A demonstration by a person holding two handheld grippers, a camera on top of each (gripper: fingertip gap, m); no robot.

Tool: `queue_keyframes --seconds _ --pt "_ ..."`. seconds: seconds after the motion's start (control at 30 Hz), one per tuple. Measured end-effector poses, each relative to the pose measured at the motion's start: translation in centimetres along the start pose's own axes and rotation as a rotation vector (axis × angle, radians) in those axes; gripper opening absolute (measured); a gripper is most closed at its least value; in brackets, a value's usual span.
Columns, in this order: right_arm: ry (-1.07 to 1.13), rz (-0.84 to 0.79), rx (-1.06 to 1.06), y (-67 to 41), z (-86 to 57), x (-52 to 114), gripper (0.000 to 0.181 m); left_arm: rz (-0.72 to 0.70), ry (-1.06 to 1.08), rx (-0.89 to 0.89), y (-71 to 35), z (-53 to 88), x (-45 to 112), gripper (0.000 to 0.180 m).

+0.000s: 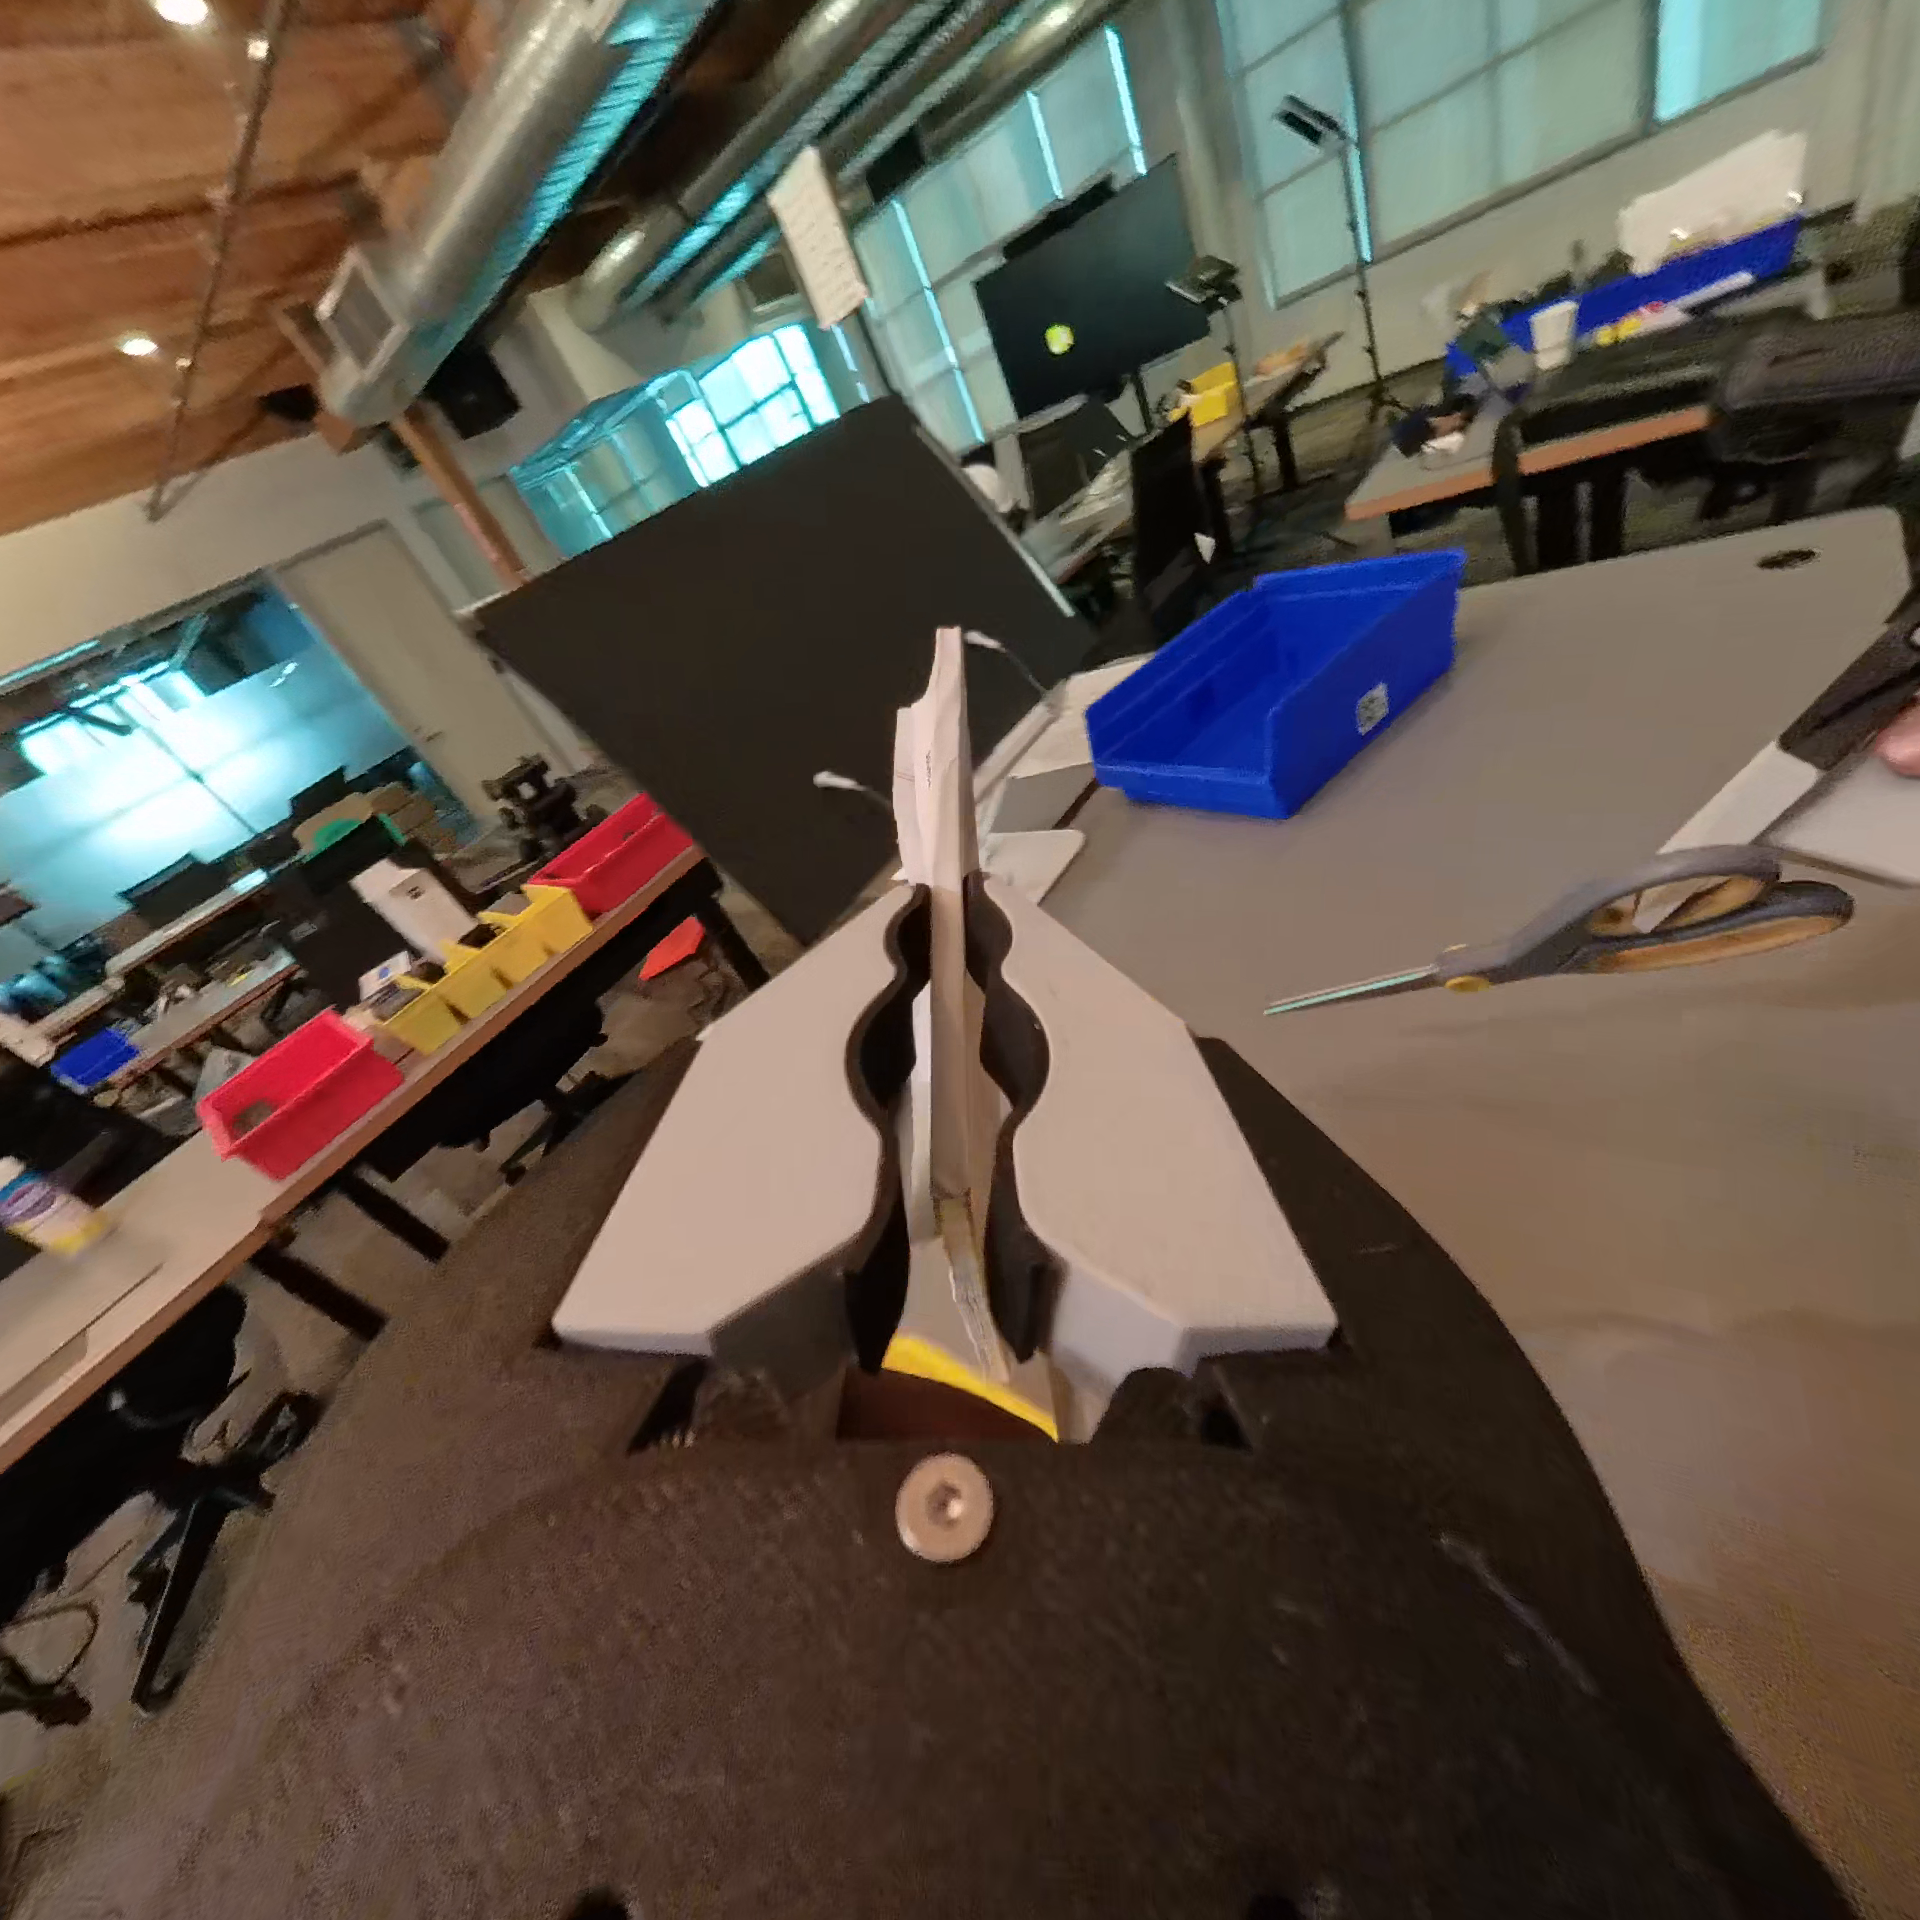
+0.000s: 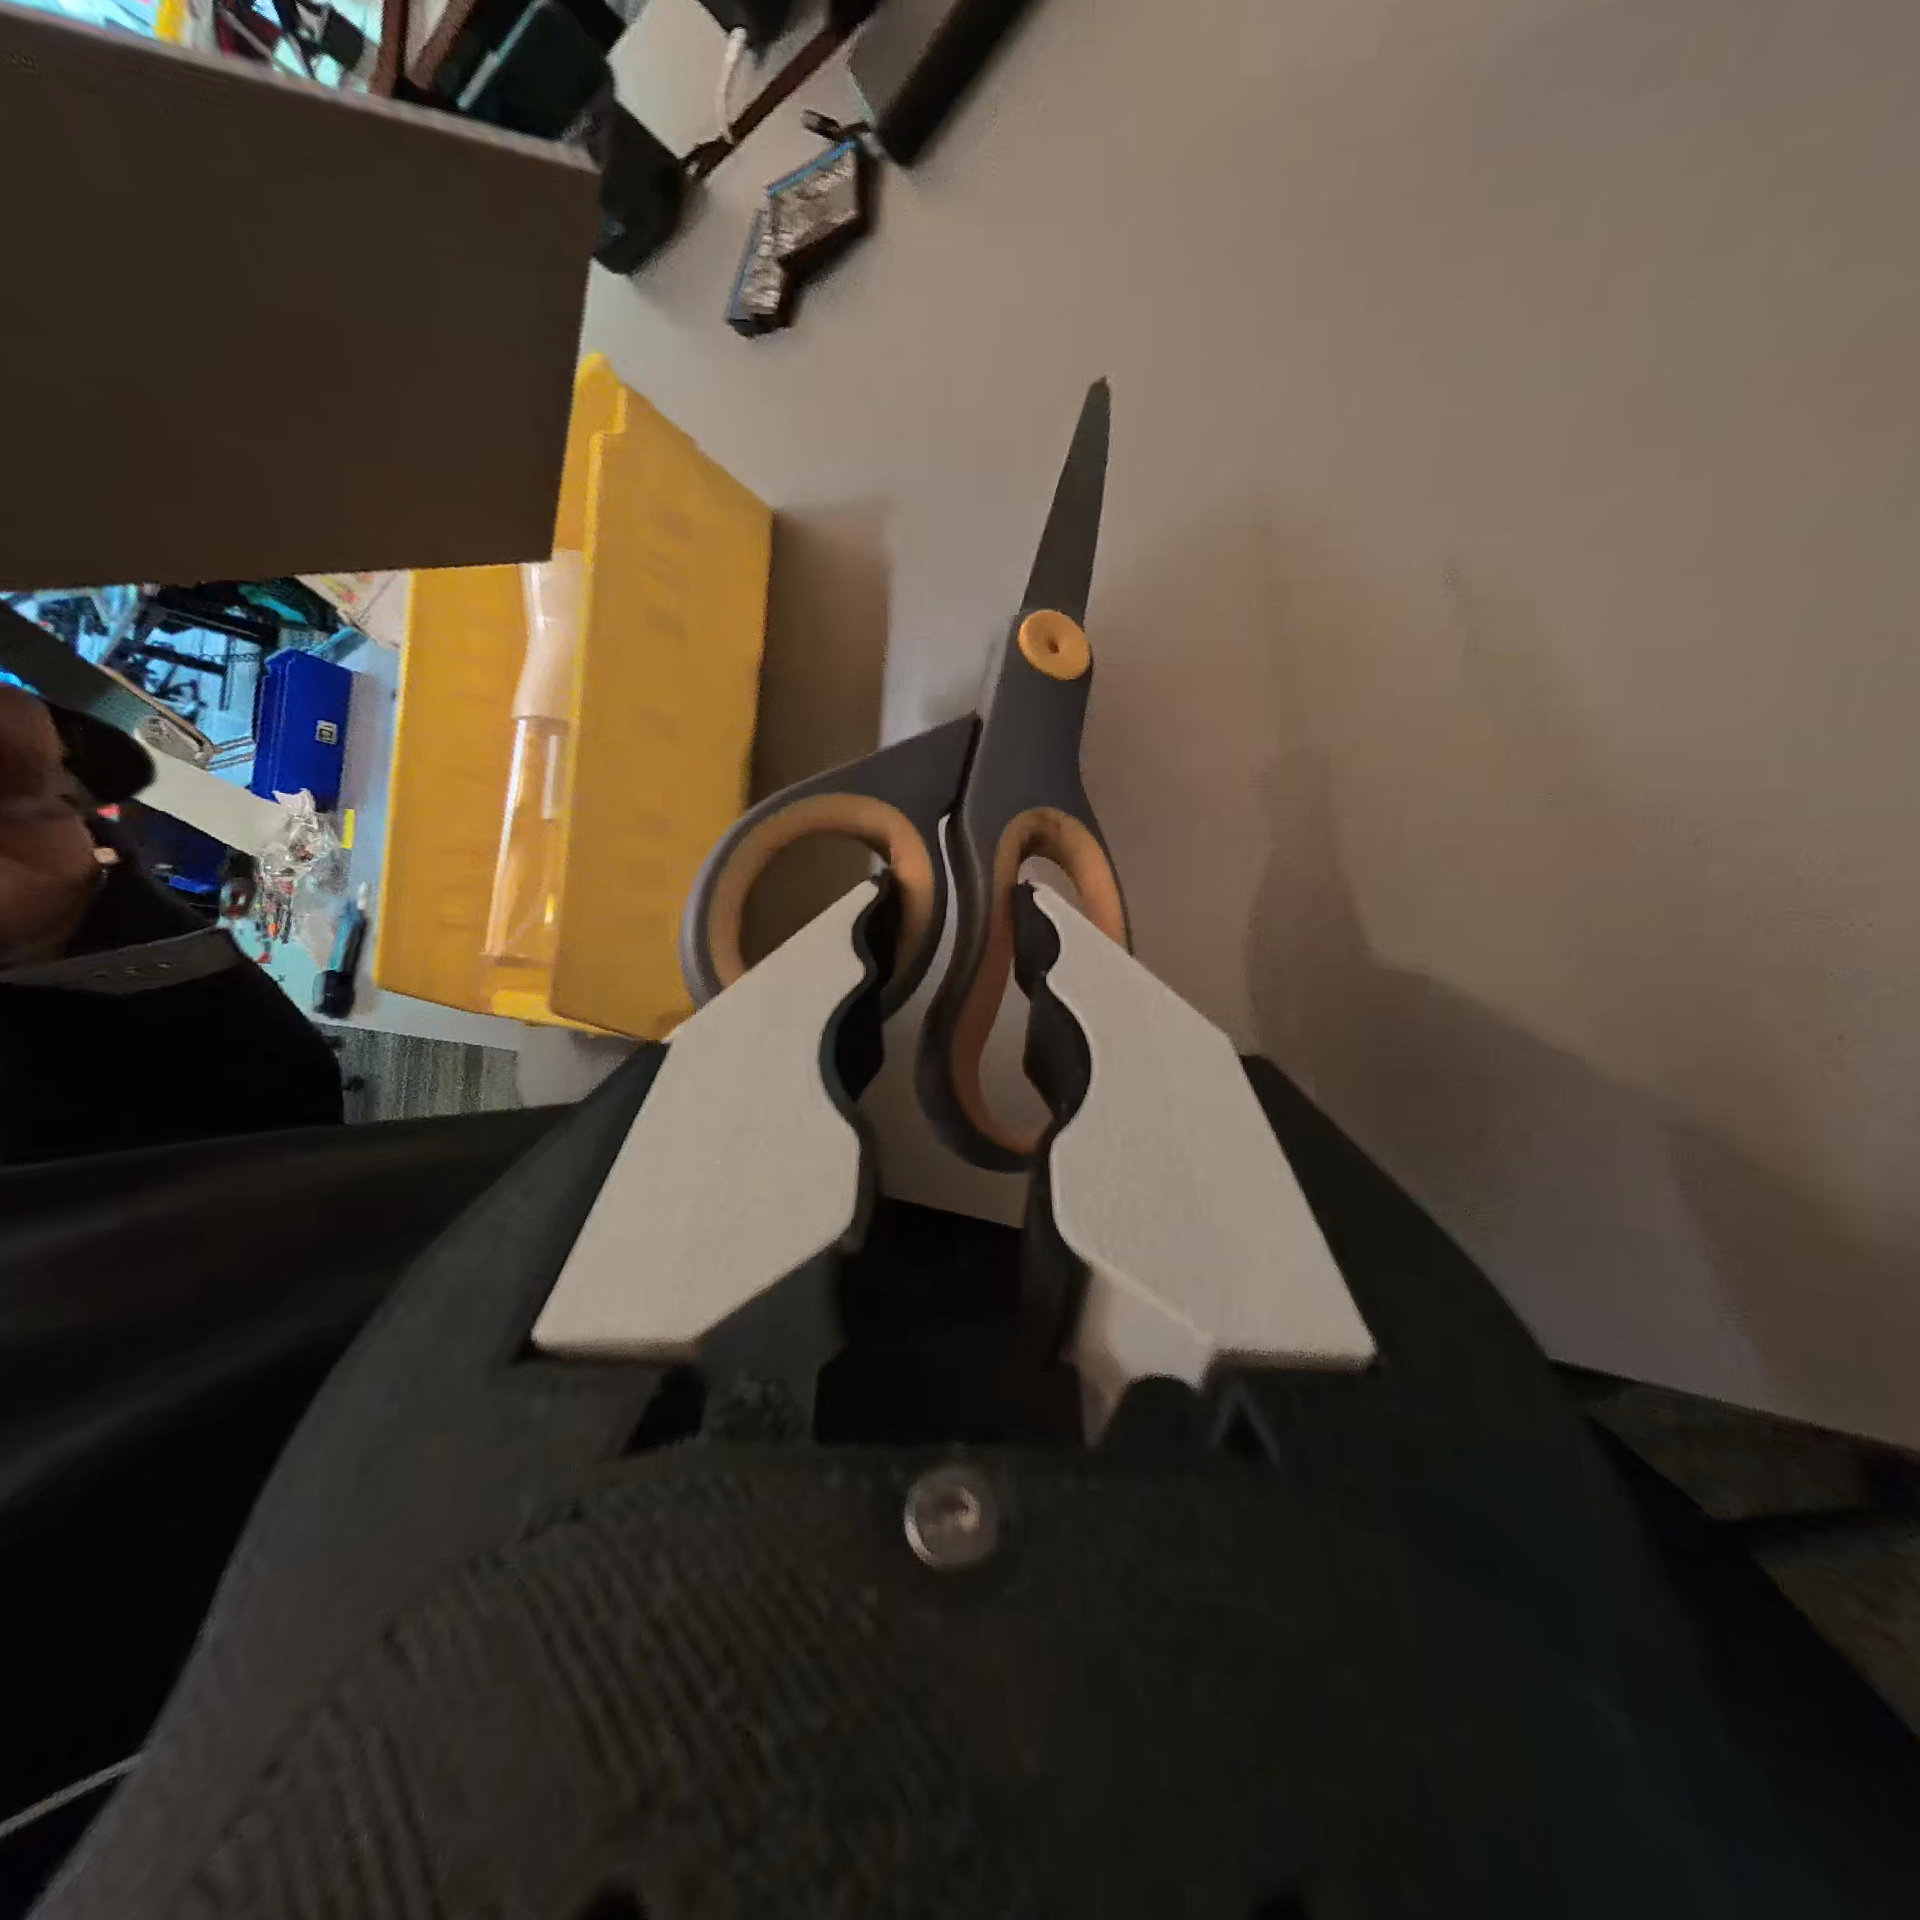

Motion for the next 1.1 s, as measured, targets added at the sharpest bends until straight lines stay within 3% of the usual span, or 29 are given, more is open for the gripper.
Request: queue_keyframes --seconds 0.23,0.5,0.63,0.83,0.9,1.1 --pt "0.046 0.069 -0.059 -0.2 -8.8 -2.9 0.021 0.106 0.083 0.125 -0.7 -12.6 9.1 0.002" --pt "0.038 0.296 -0.475 -1.4 -18.5 -5.2 0.021 0.376 0.048 0.228 5.2 -25.7 16.7 0.004" --pt "0.004 0.341 -0.576 -1.9 -20.7 -5.5 0.022 0.493 0.042 0.385 7.7 -29.6 17.9 0.006" --pt "0.003 0.399 -0.681 -2.9 -22.1 -5.7 0.023 0.742 0.066 0.166 11.4 -31.8 18.3 0.013" --pt "0.000 0.419 -0.684 -2.8 -22.3 -5.4 0.023 0.753 0.058 0.074 11.4 -32.0 18.3 0.010" --pt "0.009 0.413 -0.665 -2.7 -22.0 -4.7 0.021 0.727 0.088 -0.253 10.3 -31.3 18.7 0.027"
Point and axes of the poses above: each gripper's, where its closed fingertips meet, x out along the fingers, y out of its underside, z = x × y across the jaws, the point moved 7 cm from there along -x, back along the fingers, and after that the axes turned 9 degrees about -y, right-handed, at the moved point
